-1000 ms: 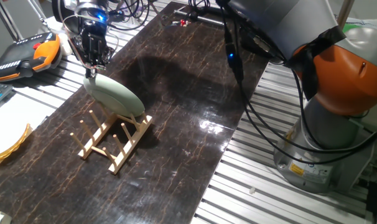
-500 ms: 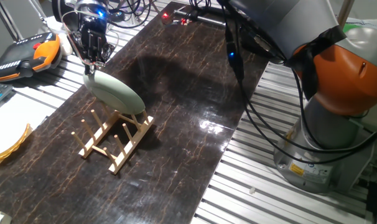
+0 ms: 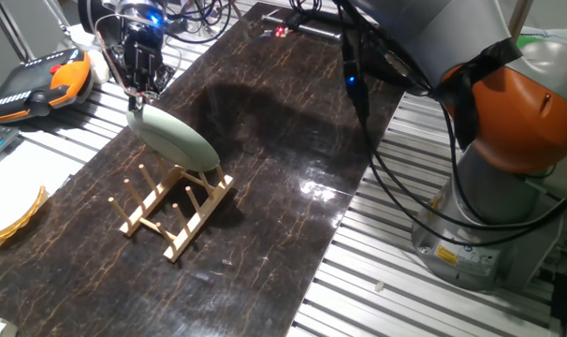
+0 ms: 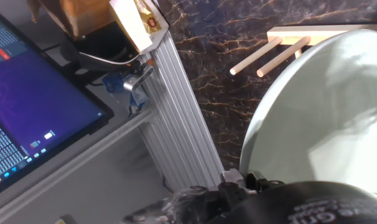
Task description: Take the dish off the dish rack
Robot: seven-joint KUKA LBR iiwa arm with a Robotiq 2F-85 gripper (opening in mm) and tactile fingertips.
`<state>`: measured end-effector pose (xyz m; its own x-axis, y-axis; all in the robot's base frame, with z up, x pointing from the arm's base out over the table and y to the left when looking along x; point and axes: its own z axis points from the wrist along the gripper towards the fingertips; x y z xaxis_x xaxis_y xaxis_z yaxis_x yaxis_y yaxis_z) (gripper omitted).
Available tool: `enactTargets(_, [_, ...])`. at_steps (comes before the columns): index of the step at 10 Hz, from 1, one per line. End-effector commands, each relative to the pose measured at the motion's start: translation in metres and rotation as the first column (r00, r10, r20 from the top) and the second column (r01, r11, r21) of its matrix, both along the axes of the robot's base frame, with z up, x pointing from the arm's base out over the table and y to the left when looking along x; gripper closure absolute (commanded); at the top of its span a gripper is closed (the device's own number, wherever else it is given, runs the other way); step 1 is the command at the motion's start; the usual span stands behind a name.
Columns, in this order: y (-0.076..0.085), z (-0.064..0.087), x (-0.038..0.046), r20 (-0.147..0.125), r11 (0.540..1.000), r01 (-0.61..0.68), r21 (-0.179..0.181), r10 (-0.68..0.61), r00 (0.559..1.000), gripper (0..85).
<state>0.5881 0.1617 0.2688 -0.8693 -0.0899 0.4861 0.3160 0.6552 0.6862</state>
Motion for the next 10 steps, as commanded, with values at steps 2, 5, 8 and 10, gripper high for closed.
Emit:
enactTargets(2, [-0.0008, -0.0001, -0.0002, 0.006, 1.000, -0.001, -0.011, 0.001, 1.000, 84.3])
enactTargets(5, [-0.0004, 0.0000, -0.0009, 0.010, 0.999, -0.004, -0.032, 0.004, 1.000, 84.3])
enactTargets(8, [0.0001, -0.0002, -0.0015, 0.048, 0.995, -0.045, -0.084, 0.049, 0.998, 84.3])
enactTargets(10, [-0.0018, 0.0002, -0.0011, 0.106, 0.990, -0.049, -0.130, 0.063, 0.992, 84.3])
